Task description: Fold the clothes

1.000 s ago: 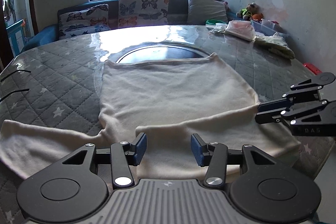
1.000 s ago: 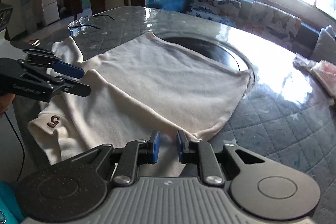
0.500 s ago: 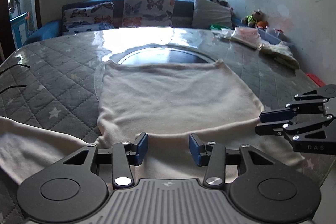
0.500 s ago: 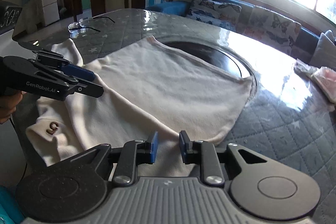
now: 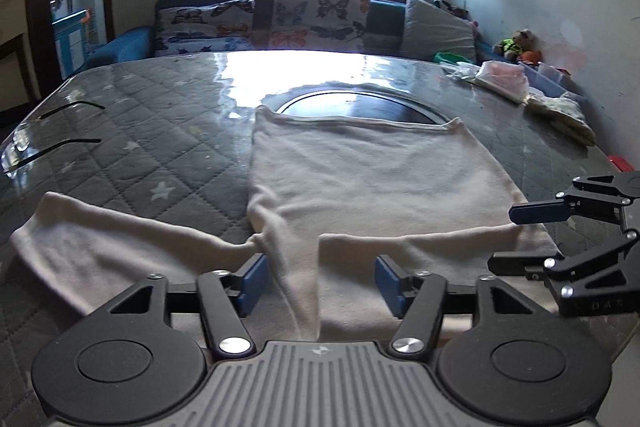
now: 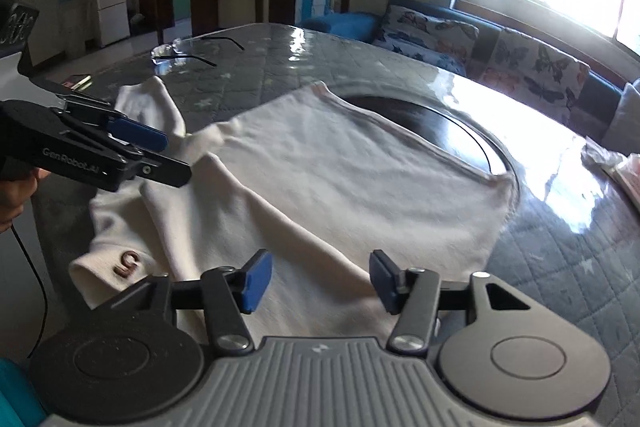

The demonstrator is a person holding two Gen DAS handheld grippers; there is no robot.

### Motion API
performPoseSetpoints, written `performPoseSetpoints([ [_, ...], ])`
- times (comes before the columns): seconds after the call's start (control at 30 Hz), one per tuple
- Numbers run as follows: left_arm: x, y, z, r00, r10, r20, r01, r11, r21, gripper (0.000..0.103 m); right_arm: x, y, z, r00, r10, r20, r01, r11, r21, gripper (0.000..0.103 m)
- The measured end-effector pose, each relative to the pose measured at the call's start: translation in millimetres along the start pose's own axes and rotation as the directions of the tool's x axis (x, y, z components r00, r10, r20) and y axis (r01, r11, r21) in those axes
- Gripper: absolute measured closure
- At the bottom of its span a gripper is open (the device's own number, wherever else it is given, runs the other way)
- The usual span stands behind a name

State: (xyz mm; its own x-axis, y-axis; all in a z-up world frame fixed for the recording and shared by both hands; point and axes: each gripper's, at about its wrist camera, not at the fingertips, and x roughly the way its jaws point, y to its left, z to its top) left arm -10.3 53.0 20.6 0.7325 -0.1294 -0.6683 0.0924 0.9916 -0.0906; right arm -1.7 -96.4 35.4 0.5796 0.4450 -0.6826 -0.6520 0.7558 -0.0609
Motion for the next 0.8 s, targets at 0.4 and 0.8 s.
performPoseSetpoints([
  [0.4, -16.3, 15.6, 1.7, 0.993, 0.119, 0.006, -0.119, 0.992, -0.045, 0.007, 7.9, 15.0, -0.2, 1.000, 0.022, 0.005, -0.022, 1.000, 0.015, 0.021],
  [0.8, -19.9, 49.9, -4.6, 0.974, 0.223, -0.030, -0.225, 0.965, -0.138, 0.000, 16.5, 21.3, -1.0, 1.000, 0.021, -0.008, -0.021, 0.999, 0.040, 0.006],
])
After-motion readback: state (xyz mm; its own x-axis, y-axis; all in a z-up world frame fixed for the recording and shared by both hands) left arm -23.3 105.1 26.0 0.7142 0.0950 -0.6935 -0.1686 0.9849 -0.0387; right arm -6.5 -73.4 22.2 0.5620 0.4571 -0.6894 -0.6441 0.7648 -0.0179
